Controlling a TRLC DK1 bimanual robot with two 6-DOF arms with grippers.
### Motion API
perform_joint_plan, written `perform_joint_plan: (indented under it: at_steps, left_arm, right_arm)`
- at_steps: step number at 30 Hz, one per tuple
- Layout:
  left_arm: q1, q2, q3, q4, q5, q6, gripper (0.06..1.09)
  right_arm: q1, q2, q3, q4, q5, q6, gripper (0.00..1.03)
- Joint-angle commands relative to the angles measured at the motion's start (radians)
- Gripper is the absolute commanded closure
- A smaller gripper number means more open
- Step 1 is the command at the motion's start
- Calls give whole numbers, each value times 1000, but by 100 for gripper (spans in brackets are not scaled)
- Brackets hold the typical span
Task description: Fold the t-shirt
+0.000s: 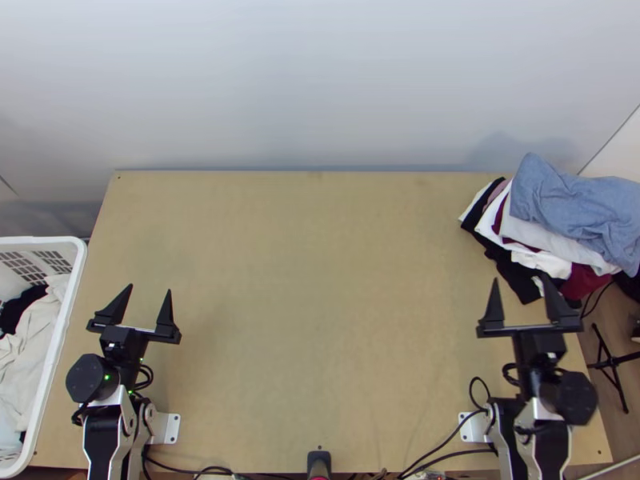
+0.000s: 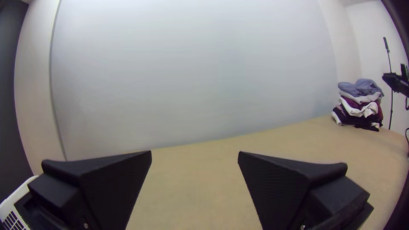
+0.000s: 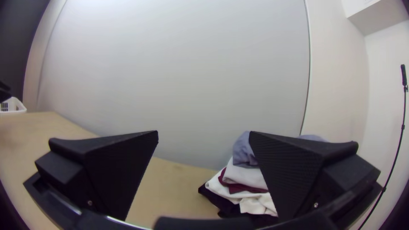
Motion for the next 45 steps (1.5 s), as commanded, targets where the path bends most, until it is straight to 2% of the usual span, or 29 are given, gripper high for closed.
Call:
perform_joint_plan:
  at_steps: [1,8,13,23,28,45]
  left_arm:
    - [-6,-2,-20,4,-3,8,10]
    - [5,5,-21,-1,-6,8,10]
    - [3,1,-21,-1,-6,2,10]
    - [5,1,-21,1,-6,4,10]
    - [5,1,-21,1,-6,2,10]
    - [5,1,-20,1,-6,2,10]
  right_arm:
    - [-2,-1,-149,67,2,-20,3]
    - [0,1,-157,7,3,-69,3]
    - [1,1,-155,-65,3,-157,3]
    - [-8,4,-155,-73,14,-151,3]
    - [-91,4,-155,-73,15,-149,3]
    - [-86,4,-155,-73,15,-149,3]
